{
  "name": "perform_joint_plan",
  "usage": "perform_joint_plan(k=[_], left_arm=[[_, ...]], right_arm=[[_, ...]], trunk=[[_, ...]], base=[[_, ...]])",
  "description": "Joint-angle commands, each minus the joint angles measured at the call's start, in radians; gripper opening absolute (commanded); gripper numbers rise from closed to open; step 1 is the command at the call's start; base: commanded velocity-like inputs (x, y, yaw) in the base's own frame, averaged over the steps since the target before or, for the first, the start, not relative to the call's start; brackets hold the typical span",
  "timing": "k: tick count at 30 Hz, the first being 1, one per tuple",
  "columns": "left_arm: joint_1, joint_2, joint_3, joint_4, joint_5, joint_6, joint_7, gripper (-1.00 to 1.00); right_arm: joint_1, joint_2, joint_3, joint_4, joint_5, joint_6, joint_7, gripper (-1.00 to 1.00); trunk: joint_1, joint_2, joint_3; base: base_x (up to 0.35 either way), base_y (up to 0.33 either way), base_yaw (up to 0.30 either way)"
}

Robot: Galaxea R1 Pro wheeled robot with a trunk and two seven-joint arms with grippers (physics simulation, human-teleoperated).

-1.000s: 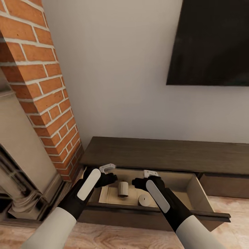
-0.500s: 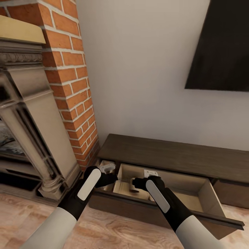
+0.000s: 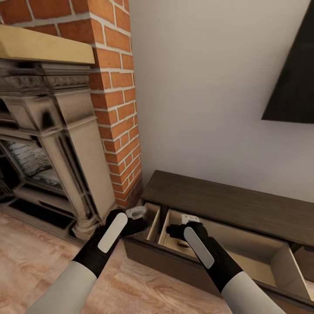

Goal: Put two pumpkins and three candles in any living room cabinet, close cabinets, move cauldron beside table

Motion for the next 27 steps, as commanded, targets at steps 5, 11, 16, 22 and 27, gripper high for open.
perform_joint_plan(k=[5, 11, 16, 22, 27], left_arm=[[-0.001, 0.000, -0.001, -0.001, 0.010, 0.000, 0.011, 1.00], [-0.001, -0.001, -0.001, -0.001, 0.010, 0.000, 0.010, 1.00], [-0.001, -0.001, -0.001, -0.001, 0.010, 0.000, 0.011, 1.00], [-0.001, -0.002, -0.001, -0.001, 0.010, 0.000, 0.011, 1.00], [-0.001, -0.002, -0.001, -0.001, 0.010, 0.000, 0.011, 1.00]], right_arm=[[-0.001, 0.000, 0.002, -0.001, -0.010, 0.001, -0.010, 1.00], [-0.001, 0.000, 0.003, -0.001, -0.010, 0.001, -0.010, 1.00], [-0.001, 0.000, 0.003, -0.001, -0.010, 0.001, -0.010, 1.00], [-0.001, 0.000, 0.003, 0.000, -0.010, 0.001, -0.010, 1.00], [-0.001, 0.000, 0.003, 0.001, -0.010, 0.001, -0.010, 1.00]], trunk=[[-0.020, 0.035, 0.015], [-0.043, 0.077, 0.034], [-0.062, 0.112, 0.049], [-0.085, 0.154, 0.068], [-0.104, 0.189, 0.084]], base=[[-0.144, 0.116, 0.279], [-0.053, 0.047, 0.279], [-0.005, 0.005, 0.279], [0.000, 0.000, 0.279], [-0.039, 0.024, 0.279]])
